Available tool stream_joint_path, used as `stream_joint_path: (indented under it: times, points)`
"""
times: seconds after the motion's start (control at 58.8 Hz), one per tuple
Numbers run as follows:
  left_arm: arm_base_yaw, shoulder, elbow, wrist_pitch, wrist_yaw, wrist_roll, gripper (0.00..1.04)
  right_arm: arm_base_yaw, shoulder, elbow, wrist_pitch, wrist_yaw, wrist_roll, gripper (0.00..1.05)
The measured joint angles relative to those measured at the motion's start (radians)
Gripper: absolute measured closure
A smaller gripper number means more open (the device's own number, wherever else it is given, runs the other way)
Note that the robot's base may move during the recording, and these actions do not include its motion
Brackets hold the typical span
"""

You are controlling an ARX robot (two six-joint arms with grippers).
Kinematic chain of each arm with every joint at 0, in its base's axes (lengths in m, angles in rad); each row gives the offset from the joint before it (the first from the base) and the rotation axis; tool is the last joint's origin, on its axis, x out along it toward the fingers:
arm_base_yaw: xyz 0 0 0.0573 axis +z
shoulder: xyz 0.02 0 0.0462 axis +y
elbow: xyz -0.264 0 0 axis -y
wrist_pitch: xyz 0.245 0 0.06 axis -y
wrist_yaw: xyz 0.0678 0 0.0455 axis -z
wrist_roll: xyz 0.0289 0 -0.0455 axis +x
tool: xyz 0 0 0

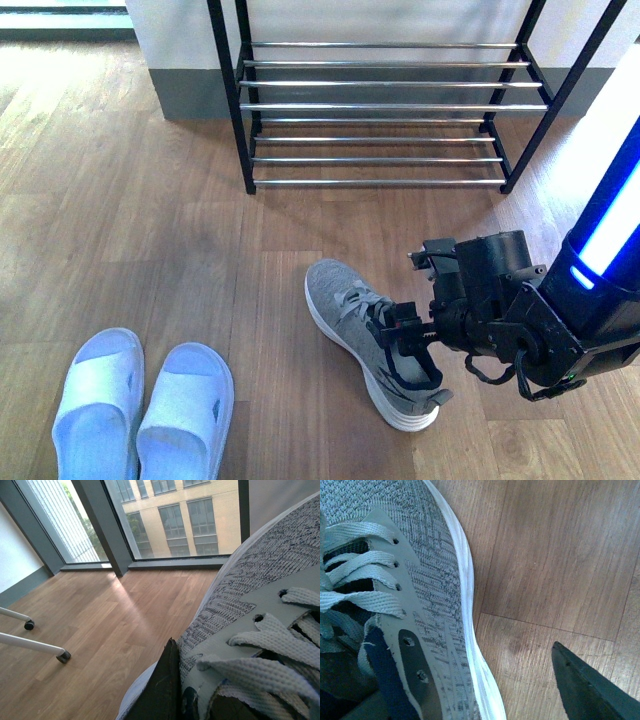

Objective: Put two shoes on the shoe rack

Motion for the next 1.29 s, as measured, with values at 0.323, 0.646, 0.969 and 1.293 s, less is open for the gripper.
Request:
stream_joint_path:
  times: [0.323,0.646,0.969,1.293]
  points:
    - [0.000,0.000,0.000,0.000,0.000,0.000,1.03,0.010,-0.005,-0.013,-0.002,0.002,0.008,1.03]
    - [0.000,0.000,0.000,0.000,0.000,0.000,1.03,-0.042,-0.074,-0.099,0.050,0.012,-0.033,1.03]
    - [0.000,0.000,0.000,0.000,0.000,0.000,1.03,-0.129,-0.497,-0.398,0.150,-0.014,-0.227,1.03]
    - [0.000,0.000,0.000,0.000,0.000,0.000,1.03,-0.213,-1.200,-0.699,0.019,-0.107,-0.396,1.03]
